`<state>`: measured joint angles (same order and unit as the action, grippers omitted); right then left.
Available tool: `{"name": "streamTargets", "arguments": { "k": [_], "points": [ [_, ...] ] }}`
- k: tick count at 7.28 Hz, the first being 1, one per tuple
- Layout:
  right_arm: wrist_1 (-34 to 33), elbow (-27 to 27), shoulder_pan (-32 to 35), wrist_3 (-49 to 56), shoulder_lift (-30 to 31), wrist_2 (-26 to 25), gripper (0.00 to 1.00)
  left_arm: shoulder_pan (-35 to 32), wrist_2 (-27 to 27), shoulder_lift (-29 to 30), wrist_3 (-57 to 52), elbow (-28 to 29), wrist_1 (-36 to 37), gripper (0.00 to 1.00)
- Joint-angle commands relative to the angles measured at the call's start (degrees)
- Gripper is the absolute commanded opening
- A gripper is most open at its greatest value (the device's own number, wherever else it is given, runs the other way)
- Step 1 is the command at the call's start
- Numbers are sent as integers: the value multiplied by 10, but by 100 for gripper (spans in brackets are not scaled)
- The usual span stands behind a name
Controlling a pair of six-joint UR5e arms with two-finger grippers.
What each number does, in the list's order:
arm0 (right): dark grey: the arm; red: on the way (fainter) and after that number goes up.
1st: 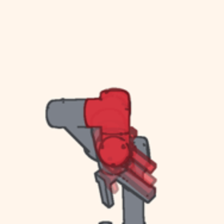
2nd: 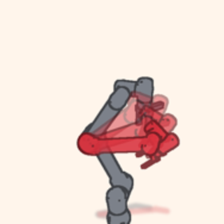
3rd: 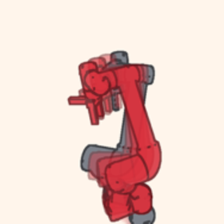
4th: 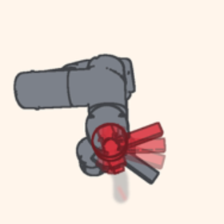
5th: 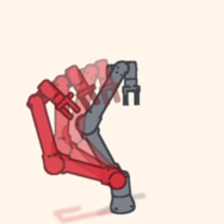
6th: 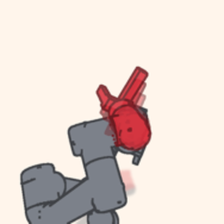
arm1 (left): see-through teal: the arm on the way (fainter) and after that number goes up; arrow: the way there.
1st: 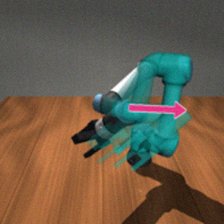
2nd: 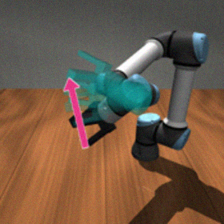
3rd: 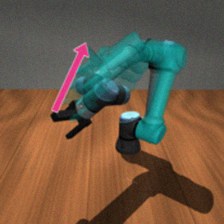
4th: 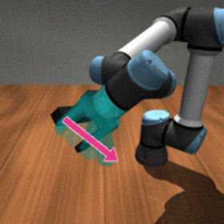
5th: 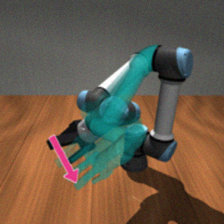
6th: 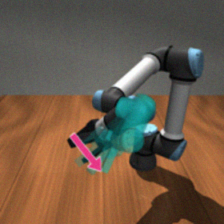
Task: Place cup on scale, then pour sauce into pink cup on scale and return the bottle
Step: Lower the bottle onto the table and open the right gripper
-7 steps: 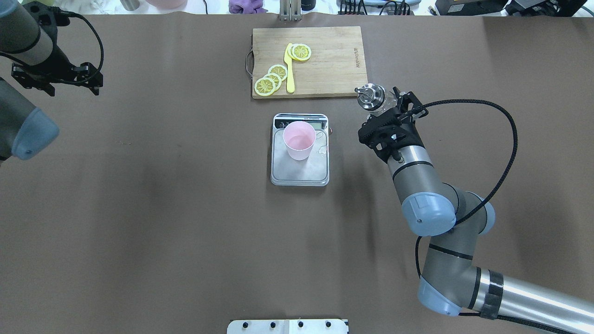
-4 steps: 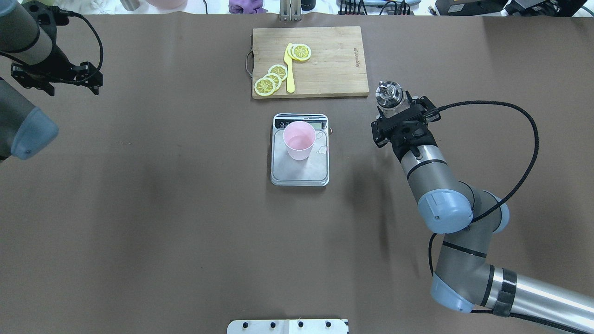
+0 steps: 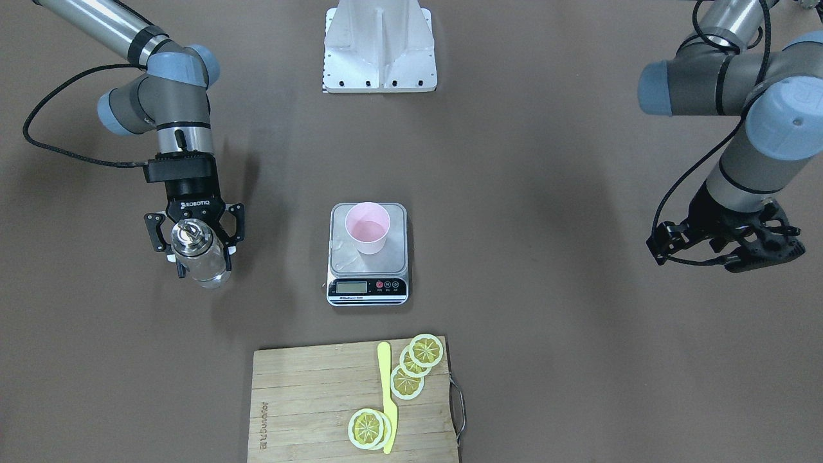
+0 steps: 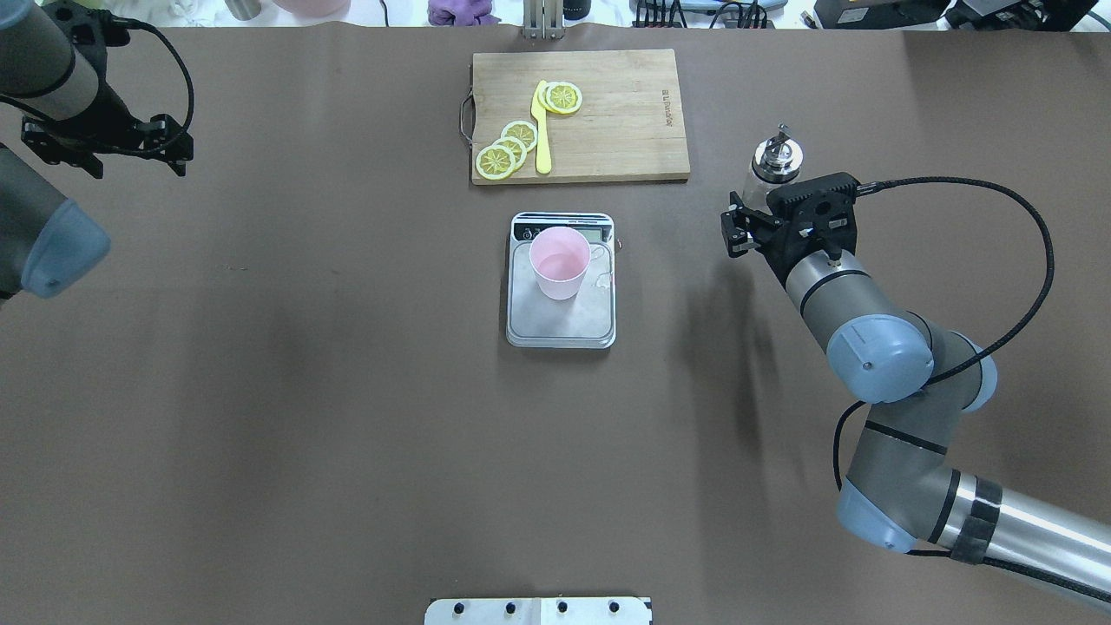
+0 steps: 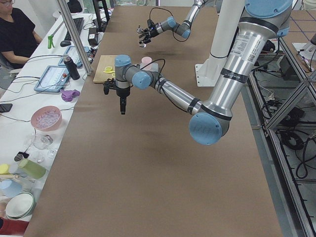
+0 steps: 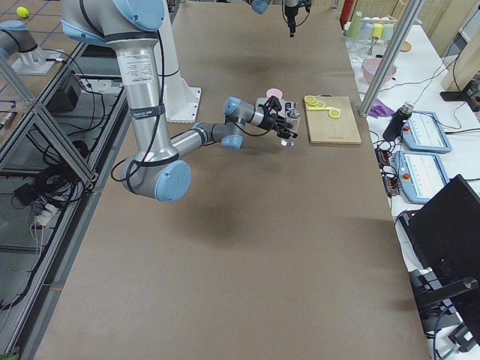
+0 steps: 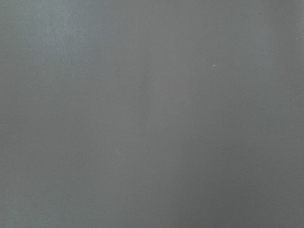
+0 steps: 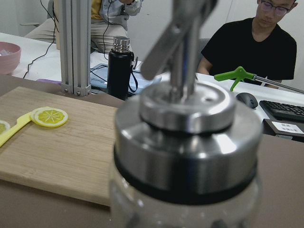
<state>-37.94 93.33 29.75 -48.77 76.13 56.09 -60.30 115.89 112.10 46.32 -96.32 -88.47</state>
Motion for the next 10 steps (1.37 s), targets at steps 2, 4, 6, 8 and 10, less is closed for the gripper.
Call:
{"name": "streamTargets", "arguments": {
  "k": [2,4,6,8,10],
  "points": [
    [0,-8,5,-13,12,18,21,0,0,1,0,1,0,98],
    [1,-17,4,-13,18,22,22,0,0,2,-1,1,1,98],
    [1,-19,2,-14,22,35,22,1,0,2,-1,1,1,98],
    [1,-20,2,-40,23,45,22,0,0,2,-2,2,1,98],
    [2,-20,1,-46,24,48,33,1,0,2,-2,2,1,98]
  ]
}}
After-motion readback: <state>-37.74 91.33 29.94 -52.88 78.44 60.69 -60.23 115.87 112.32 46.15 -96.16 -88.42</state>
